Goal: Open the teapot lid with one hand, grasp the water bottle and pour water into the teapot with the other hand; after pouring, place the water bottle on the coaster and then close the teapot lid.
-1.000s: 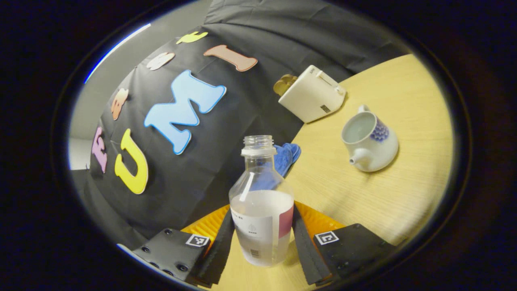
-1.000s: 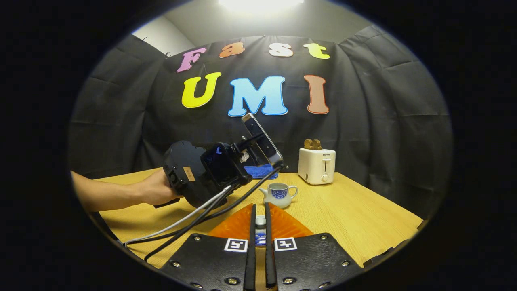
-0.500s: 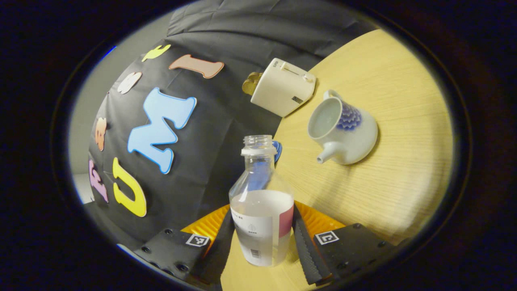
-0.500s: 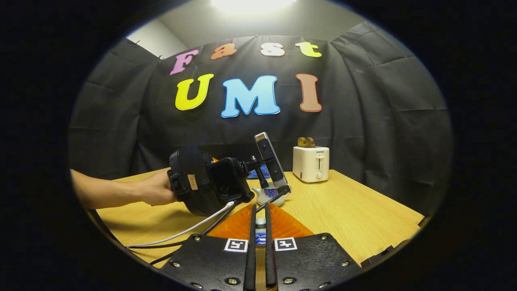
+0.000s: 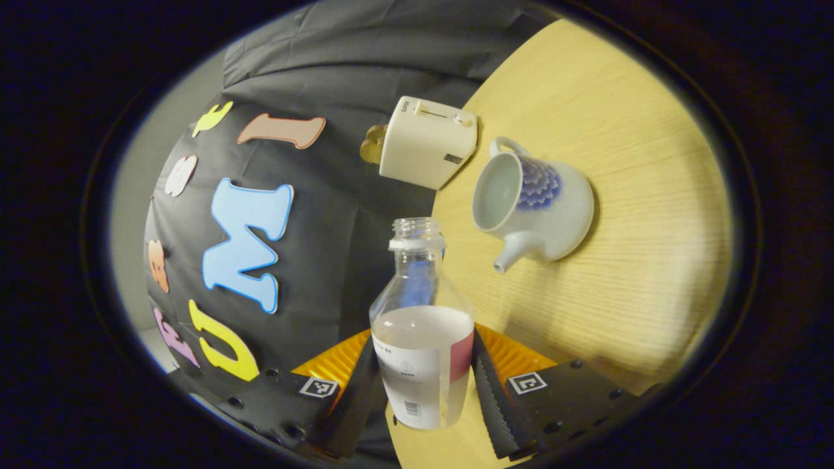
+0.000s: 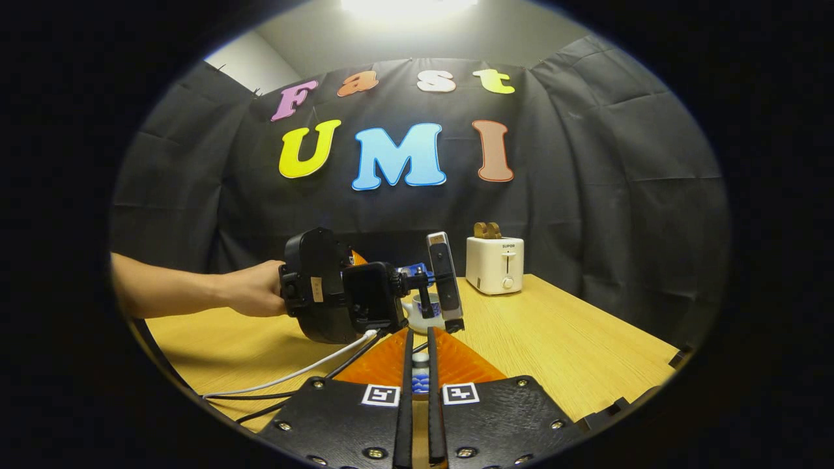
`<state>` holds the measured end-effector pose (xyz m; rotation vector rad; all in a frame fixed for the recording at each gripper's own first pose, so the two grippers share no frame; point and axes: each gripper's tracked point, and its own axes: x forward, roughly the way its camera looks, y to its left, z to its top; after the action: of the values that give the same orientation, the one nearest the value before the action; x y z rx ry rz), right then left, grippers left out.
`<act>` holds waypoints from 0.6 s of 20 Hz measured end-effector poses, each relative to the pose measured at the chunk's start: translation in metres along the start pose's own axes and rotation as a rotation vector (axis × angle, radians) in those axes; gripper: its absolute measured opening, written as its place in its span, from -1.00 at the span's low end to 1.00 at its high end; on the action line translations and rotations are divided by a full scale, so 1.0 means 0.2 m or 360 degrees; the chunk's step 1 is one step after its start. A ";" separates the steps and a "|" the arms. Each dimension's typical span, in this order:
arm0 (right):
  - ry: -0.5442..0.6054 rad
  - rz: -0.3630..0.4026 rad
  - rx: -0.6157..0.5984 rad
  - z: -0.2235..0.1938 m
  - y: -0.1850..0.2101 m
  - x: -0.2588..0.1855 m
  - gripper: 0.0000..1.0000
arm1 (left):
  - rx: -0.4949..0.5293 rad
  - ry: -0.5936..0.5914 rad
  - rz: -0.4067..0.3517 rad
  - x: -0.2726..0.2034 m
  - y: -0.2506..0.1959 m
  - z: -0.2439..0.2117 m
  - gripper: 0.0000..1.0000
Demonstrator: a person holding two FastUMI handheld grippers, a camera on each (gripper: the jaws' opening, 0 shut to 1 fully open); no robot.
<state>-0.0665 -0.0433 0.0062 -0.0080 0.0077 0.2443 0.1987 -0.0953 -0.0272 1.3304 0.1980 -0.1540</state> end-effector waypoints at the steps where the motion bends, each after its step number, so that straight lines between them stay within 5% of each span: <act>1: 0.0002 0.0001 0.0005 -0.01 0.00 0.00 -0.81 | 0.0031 -0.0005 0.0008 -0.01 0.00 0.02 0.73; 12: 0.0021 -0.0007 0.0027 -0.03 -0.04 -0.01 -0.81 | 0.0458 0.0022 -0.0054 -0.01 0.03 0.07 0.73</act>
<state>-0.0660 -0.0510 0.0002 0.0075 0.0226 0.2398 0.1997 -0.1072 -0.0182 1.6151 0.2157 -0.2079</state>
